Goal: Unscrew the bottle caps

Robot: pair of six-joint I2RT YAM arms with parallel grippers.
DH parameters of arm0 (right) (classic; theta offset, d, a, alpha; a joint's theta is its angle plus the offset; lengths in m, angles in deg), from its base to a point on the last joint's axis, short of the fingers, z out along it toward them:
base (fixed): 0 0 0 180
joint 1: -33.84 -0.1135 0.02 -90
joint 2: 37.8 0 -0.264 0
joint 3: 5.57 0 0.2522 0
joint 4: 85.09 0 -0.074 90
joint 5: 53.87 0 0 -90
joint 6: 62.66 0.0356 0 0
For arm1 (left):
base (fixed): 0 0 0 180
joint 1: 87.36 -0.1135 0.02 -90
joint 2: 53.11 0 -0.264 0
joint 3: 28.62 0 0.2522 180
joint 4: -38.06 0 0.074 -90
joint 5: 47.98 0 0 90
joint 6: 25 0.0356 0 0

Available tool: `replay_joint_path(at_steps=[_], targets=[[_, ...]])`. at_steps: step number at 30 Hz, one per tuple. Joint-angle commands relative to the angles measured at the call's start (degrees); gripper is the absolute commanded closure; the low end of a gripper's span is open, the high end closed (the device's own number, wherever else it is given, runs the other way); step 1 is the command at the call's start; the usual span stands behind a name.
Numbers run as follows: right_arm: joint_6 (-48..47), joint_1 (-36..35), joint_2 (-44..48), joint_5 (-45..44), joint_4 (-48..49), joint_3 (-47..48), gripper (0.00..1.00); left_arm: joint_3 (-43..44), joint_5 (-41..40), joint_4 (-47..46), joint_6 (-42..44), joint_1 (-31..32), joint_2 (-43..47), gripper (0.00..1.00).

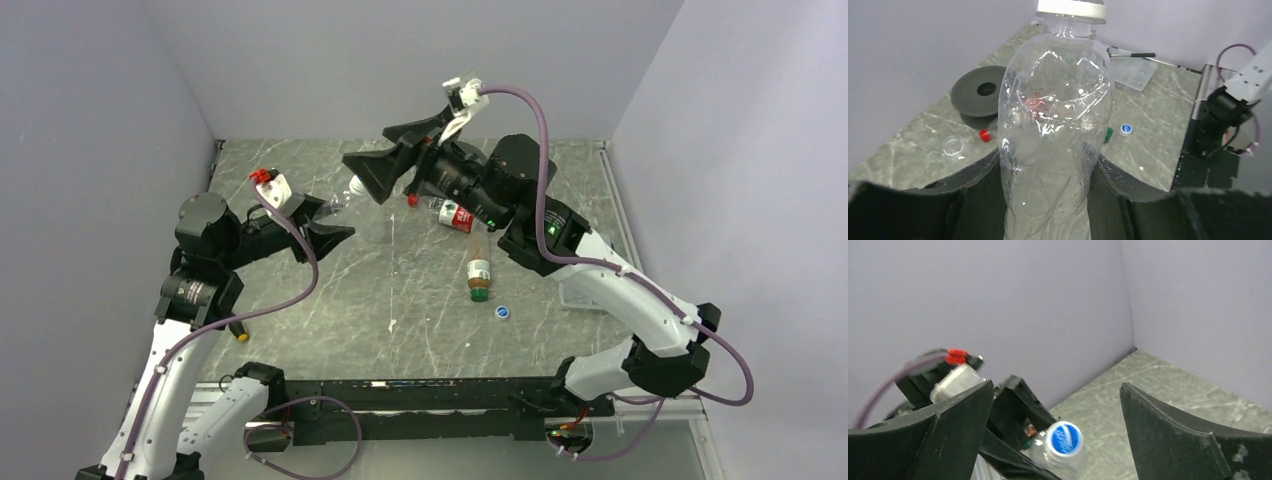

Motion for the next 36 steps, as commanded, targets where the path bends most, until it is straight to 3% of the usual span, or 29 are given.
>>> replay_joint_path(at_steps=[1,10,19,28,31,36], targets=[[-4.44,-4.98,-5.83,-16.20,-12.12,12.46,0.01,-0.07,-6.45,-0.64,5.97,0.13,1.18,0.55],[-2.93,-7.16,-11.04,-19.73,-16.19,17.13,0.19,0.25,-7.09,-0.98,5.36,0.13,0.62,0.55],[-0.51,-7.14,-12.35,-16.59,-15.82,16.88,0.39,0.64,-7.47,-1.10,4.73,0.12,0.51,0.55],[-1.25,-7.12,-9.87,-15.15,-12.39,13.69,0.81,0.92,-5.36,-1.22,2.35,0.13,-0.14,0.55],[-4.59,-6.58,-7.27,-8.23,-8.41,11.07,0.89,1.98,0.13,-0.89,-0.20,0.13,-0.58,0.56],[-6.94,-3.63,0.35,18.10,3.47,1.75,0.93,2.73,16.53,-5.30,-10.74,0.13,-1.49,0.55]])
